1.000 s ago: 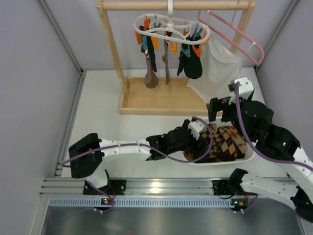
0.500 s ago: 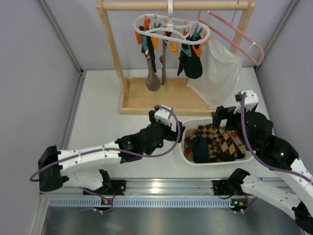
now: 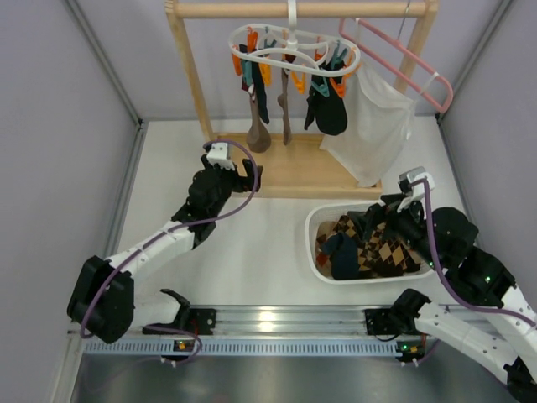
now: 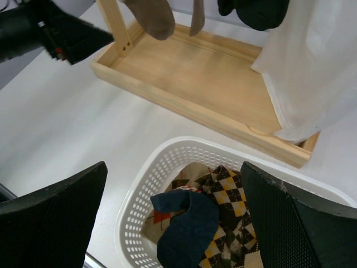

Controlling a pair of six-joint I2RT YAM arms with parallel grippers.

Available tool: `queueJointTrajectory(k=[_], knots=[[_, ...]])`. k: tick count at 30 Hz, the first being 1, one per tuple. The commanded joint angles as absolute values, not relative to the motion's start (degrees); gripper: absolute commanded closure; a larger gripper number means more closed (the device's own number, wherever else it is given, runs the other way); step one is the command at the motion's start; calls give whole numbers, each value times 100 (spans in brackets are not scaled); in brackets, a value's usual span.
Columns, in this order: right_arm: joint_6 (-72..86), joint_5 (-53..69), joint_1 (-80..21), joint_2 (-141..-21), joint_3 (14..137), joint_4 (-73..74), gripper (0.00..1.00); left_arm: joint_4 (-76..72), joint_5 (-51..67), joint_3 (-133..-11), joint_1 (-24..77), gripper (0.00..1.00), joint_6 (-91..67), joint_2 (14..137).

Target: Remove the socks clipped to the hanger

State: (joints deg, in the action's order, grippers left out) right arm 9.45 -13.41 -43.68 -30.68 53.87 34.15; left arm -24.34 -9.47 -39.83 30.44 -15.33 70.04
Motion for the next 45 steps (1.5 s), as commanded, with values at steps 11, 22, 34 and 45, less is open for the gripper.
queueJointTrajectory(k=[11, 22, 34, 45], knots=[[756, 272, -4315, -2663, 5493, 2795, 1, -4175, 1529, -6055, 1978, 4, -501, 9465], [615, 264, -4307, -2830, 5458, 2733, 0, -4184, 633, -6662, 2382, 80, -158, 9975], [913, 185, -4315, -2821, 5388, 2374, 0, -4175, -796, -6074, 2724, 100, -703, 9353], [941, -763, -4315, -3146, 6450, 2680, 1, -4114, -3608, -5387, 5314, 100, 243, 8763]])
